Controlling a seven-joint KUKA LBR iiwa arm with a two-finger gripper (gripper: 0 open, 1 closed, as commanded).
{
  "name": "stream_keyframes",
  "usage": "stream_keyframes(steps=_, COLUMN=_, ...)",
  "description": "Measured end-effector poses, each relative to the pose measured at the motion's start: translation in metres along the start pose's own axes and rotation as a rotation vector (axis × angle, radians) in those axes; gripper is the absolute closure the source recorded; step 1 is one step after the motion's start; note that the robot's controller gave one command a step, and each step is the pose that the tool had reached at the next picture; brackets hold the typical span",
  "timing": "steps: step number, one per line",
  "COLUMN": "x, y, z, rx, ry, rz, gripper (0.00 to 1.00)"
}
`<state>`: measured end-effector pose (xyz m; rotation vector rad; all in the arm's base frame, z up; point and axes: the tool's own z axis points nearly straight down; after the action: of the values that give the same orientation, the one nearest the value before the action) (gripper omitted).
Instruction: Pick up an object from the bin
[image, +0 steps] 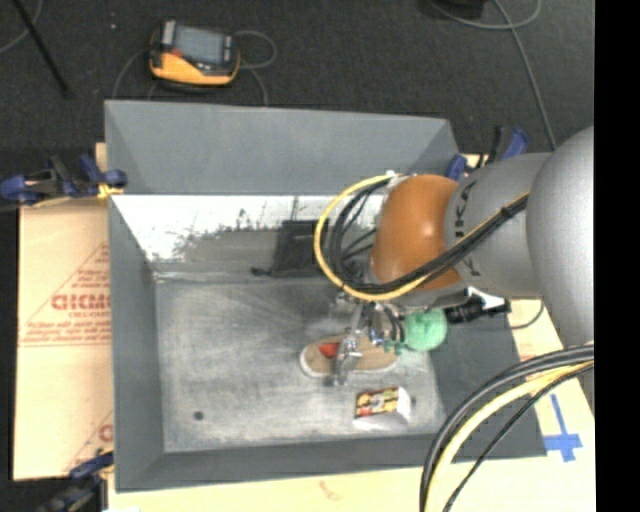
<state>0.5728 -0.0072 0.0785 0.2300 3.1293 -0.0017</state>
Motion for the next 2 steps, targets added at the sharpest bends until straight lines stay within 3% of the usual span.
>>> stream_keyframes(steps=1, x=0.0219, y=0.0103, z=0.0033, rx=-0.005, ry=-0.016, rz=0.365, gripper=1.00)
stream_keyframes(steps=2, x=0.0218, y=0.0103, z=0.0033, rx=-0.005, ry=-0.016, rz=0.364, gripper=1.00)
